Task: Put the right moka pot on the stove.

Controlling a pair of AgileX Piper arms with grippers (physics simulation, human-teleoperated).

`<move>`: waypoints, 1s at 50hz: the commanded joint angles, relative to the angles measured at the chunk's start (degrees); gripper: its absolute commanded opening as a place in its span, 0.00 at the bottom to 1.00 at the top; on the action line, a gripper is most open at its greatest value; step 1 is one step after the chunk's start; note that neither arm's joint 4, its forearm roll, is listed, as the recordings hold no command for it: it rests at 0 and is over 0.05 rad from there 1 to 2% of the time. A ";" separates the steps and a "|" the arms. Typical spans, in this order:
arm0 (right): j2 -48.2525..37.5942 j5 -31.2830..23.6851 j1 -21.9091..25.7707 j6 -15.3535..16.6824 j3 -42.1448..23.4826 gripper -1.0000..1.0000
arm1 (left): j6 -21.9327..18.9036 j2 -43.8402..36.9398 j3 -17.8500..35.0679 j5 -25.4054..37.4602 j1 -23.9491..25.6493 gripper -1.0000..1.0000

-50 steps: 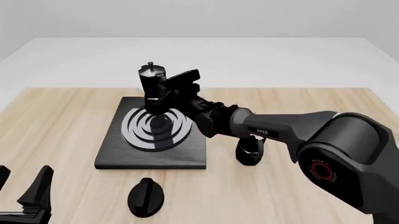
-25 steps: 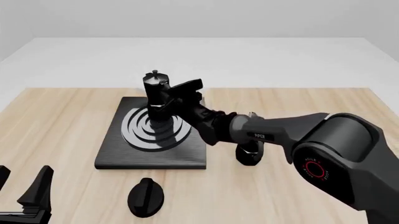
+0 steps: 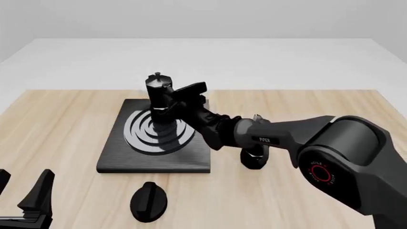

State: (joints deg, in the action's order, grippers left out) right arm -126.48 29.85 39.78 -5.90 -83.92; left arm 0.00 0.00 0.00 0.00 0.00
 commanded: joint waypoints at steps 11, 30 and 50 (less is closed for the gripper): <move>0.31 0.21 0.16 -0.38 1.80 0.00 | 0.00 0.00 0.00 0.00 0.00 1.00; 1.08 0.03 0.50 1.10 2.69 1.00 | 0.00 0.00 0.00 0.00 0.00 1.00; 4.29 -2.41 0.86 6.28 5.02 1.00 | 0.00 0.00 0.00 0.00 0.00 1.00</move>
State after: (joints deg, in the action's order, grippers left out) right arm -123.78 28.63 40.59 -1.98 -79.92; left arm 0.00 0.00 0.00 0.00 0.00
